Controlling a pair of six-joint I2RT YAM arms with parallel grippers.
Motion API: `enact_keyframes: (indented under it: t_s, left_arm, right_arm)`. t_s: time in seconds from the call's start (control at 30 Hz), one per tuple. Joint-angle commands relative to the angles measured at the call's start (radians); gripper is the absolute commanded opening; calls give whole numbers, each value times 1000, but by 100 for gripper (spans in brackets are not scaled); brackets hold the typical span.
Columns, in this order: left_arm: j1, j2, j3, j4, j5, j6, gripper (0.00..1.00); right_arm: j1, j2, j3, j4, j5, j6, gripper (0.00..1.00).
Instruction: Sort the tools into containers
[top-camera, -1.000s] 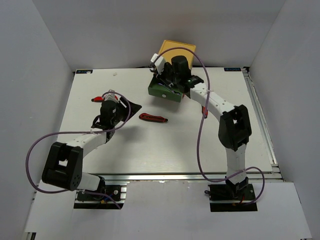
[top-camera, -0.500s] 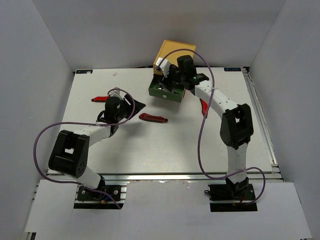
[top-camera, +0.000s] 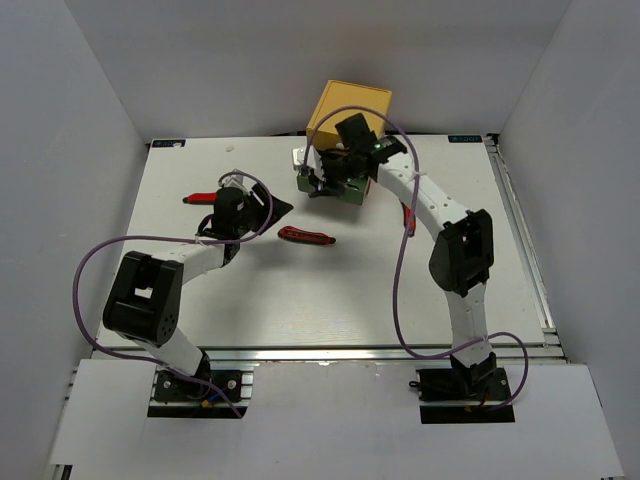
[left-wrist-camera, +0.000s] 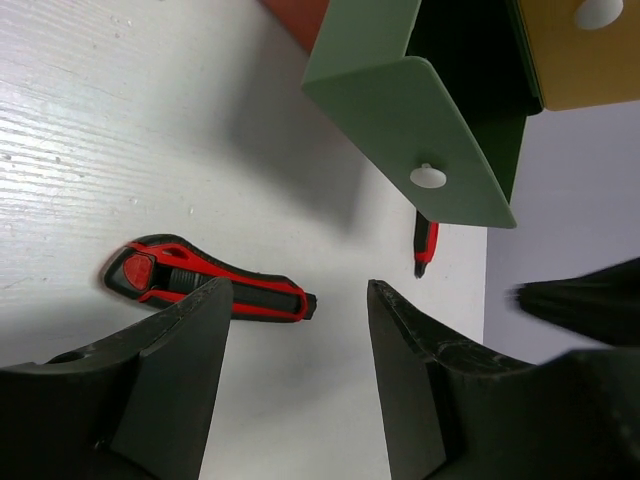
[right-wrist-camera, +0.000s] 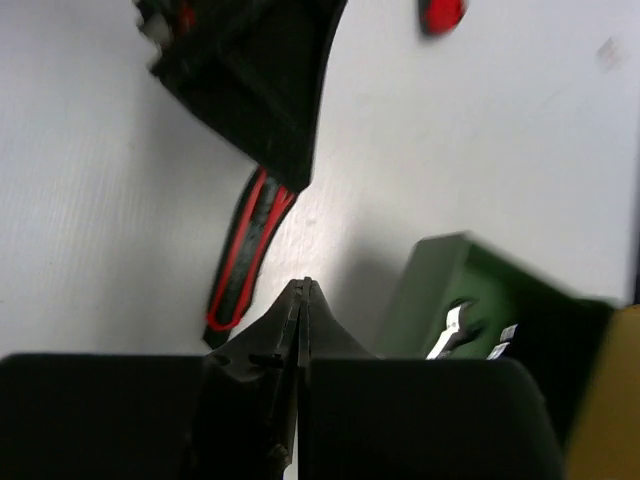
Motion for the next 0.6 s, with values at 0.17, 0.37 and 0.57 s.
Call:
enact_keyframes:
  t_s: [0.17, 0.37, 0.57]
  left_arm:
    - [-4, -62, -12, -13, -45, 17, 67]
    - [-3, -54, -6, -15, -46, 15, 67]
    - [-4, -40, 7, -9, -38, 17, 67]
  right_arm:
    - [2, -29, -212, 282, 372, 189, 0]
    - [3, -4, -234, 471, 594, 295, 20]
    - [3, 10, -255, 539, 691, 289, 59]
